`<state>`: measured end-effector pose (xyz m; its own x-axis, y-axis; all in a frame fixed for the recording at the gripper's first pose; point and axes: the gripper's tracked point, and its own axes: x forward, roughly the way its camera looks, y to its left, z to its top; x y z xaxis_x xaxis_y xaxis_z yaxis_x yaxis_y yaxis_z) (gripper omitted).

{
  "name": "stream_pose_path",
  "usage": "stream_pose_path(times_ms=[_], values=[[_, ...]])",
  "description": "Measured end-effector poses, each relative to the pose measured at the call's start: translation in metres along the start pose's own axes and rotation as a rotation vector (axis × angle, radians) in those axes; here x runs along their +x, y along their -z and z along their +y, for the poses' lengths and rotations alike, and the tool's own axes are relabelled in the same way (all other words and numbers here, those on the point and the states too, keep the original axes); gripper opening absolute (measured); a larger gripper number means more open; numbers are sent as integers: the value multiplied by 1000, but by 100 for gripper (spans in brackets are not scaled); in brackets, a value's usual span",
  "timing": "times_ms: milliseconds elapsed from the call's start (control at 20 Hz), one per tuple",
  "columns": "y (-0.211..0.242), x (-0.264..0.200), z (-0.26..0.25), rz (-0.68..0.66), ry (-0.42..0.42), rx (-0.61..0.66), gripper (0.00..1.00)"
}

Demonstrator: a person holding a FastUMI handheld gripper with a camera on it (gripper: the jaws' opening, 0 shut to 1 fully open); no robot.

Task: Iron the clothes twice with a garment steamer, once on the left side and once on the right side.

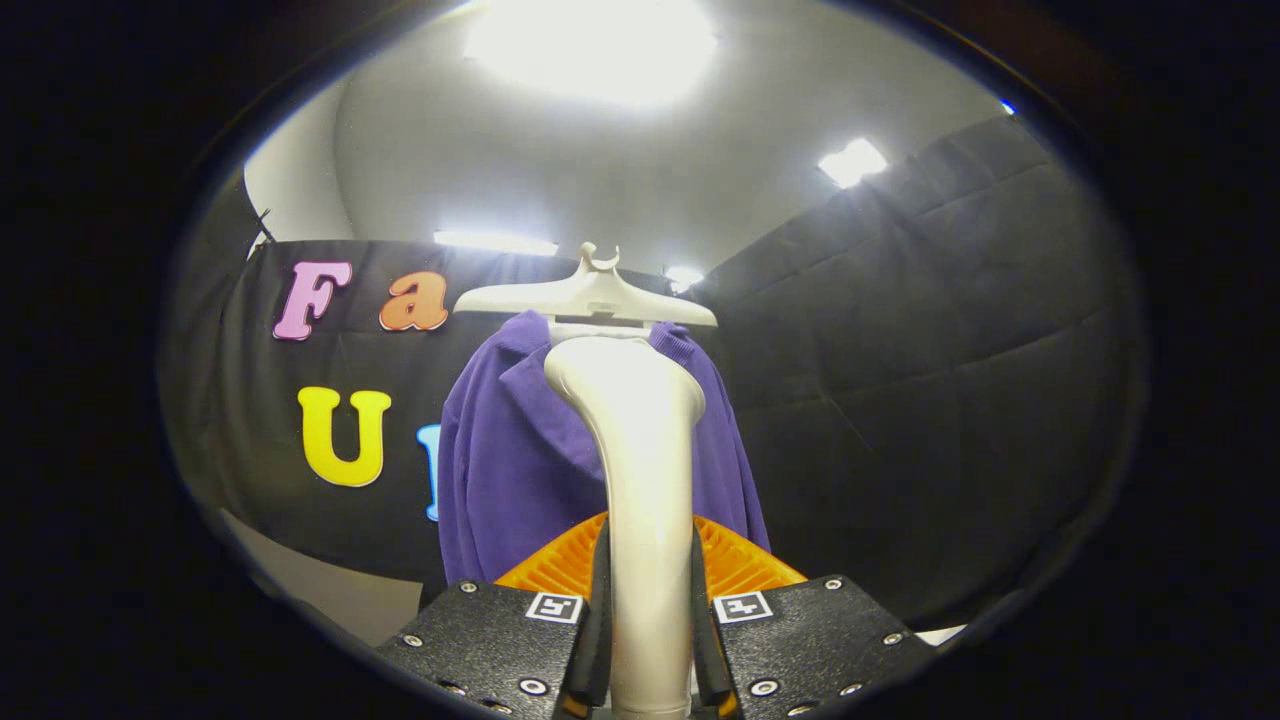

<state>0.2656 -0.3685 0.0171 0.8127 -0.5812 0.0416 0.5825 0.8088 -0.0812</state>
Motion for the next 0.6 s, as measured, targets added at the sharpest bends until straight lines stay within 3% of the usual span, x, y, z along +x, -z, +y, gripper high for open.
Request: stream_pose_path(times_ms=[350, 600], values=[[-40, 58, -19, -60, 41, -24, 33], [-33, 109, -24, -32, 60, -47, 33]])
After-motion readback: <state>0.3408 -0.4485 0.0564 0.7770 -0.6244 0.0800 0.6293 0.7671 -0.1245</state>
